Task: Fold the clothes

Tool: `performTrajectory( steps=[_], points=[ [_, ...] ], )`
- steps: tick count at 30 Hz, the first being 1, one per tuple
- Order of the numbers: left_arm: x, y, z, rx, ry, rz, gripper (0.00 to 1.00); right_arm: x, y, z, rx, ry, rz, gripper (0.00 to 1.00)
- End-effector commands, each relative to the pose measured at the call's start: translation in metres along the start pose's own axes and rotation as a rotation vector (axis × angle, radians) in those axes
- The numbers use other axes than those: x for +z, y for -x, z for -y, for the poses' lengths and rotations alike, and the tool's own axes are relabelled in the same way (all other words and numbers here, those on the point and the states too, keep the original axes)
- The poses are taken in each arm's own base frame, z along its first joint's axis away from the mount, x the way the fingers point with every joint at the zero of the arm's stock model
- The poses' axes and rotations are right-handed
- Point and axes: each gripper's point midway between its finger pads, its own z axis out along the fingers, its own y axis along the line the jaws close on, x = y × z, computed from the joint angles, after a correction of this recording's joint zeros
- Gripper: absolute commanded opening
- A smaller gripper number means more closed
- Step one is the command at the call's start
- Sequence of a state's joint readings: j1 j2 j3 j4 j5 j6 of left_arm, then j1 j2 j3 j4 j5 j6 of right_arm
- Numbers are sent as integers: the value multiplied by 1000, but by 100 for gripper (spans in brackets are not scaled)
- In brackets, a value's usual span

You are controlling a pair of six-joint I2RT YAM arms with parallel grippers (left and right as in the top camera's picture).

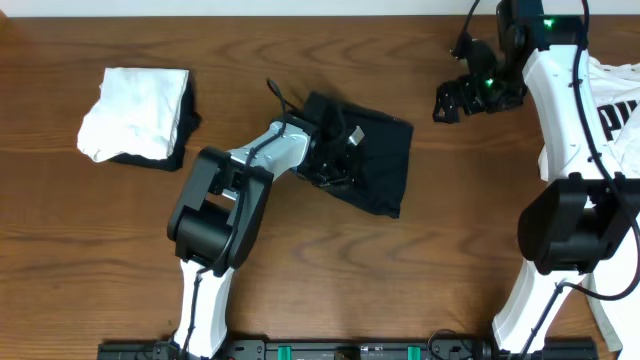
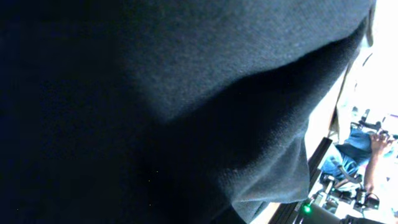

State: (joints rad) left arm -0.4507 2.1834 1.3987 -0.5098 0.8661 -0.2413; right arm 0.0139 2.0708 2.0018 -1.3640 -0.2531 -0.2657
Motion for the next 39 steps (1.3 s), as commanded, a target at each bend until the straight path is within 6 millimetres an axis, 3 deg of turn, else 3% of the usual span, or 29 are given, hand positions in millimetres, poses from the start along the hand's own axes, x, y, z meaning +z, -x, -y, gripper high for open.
performTrajectory(
  steps=[1, 8, 13, 26, 31, 35, 39],
  points=[
    [-7, 1, 5, 38, 15, 14, 6, -1, 1, 2, 4, -4, 4, 99],
    [-46, 5, 64, 167, -26, 110, 6, -1, 1, 2, 4, -4, 4, 99],
    [-46, 1, 81, 215, -37, 118, 7, 0, 1, 0, 2, -4, 4, 99],
    [20, -16, 70, 236, -27, -1, 8, 0, 1, 0, 2, -4, 4, 99],
    [51, -21, 36, 219, 110, -29, 7, 0, 1, 1, 3, -4, 4, 99],
    [62, -21, 11, 198, 199, -35, 7, 0, 1, 1, 3, -4, 4, 99],
    [60, -21, 16, 204, 183, -32, 6, 0, 1, 0, 2, -4, 4, 99]
  ],
)
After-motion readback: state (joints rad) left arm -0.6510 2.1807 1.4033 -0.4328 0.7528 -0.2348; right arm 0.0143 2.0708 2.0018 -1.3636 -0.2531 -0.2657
